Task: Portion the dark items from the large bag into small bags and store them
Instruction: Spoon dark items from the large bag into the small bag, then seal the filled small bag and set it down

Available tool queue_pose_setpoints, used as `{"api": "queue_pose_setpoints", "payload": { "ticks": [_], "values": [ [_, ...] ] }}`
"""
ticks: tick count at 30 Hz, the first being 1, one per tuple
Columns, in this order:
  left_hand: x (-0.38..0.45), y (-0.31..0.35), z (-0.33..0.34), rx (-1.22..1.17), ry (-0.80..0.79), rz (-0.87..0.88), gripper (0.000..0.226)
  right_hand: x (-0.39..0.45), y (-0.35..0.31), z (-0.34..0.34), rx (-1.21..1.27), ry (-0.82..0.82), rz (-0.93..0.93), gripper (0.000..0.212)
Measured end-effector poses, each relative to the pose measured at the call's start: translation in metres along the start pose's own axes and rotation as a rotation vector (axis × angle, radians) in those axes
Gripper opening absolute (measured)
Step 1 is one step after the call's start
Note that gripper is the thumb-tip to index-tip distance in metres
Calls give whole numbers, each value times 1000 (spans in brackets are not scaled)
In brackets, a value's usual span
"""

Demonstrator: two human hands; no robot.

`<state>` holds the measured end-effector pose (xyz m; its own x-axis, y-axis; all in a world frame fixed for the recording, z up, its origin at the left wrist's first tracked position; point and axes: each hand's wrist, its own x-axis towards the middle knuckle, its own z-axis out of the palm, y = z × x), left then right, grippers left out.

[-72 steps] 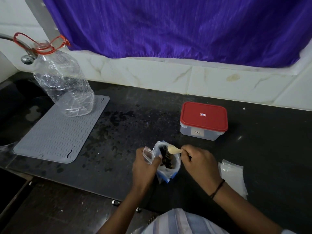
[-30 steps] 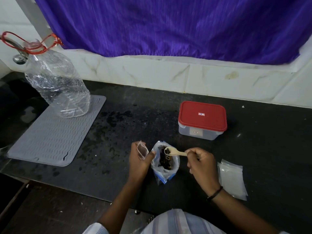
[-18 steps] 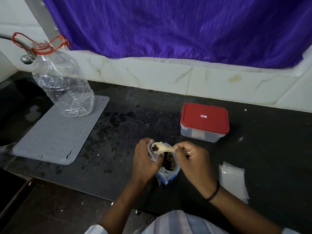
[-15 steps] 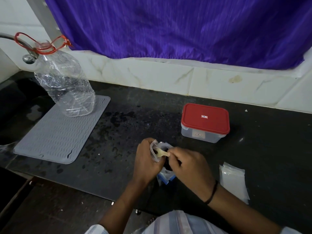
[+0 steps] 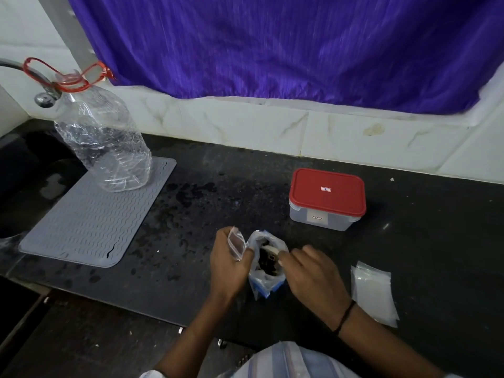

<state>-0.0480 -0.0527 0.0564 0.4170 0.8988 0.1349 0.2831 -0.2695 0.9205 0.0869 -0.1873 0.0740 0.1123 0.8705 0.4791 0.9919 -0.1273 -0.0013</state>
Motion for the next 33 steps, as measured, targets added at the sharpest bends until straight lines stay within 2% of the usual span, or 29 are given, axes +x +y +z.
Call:
{"api": "queue_pose_setpoints", "payload": {
  "ticks": [3,6,9,12,14,16,19,21,23,25,28,30,33],
  "values": [
    [-1,3,0,-51,-18,18,33,-15,-3,22,31,-224,9,37],
    [-2,7,-2,-118,-92,102,35,-15,-9,10,158,-177,102,31],
    [-2,17,-3,-119,-201,246,31,1,-12,-4,500,-81,269,36],
    [-4,30,0,-79,-311,377,41,22,-13,-19,933,-115,482,45],
    [-2,39,0,-107,-326,386,45,33,-15,-26,1166,-117,565,46],
    [2,49,-3,-160,-339,332,42,39,-16,-31,1288,-86,585,49],
    [6,61,-6,-346,-406,199,23,44,-16,-36,1357,-51,582,49],
    [9,62,-8,-358,-435,217,31,45,-13,-38,1414,-3,617,43],
    [10,62,-4,-277,-448,272,34,43,-10,-38,1398,73,668,27],
    [7,64,3,-294,-381,200,23,37,-8,-35,1261,149,733,9],
    [-8,69,25,-427,-266,-29,10,27,-8,-27,1092,220,822,8],
    [-18,71,41,-464,-205,-134,12,21,-9,-24,1027,231,840,7],
    [-24,71,61,-395,-167,-129,17,16,-7,-25,978,259,875,11]
  ]
}}
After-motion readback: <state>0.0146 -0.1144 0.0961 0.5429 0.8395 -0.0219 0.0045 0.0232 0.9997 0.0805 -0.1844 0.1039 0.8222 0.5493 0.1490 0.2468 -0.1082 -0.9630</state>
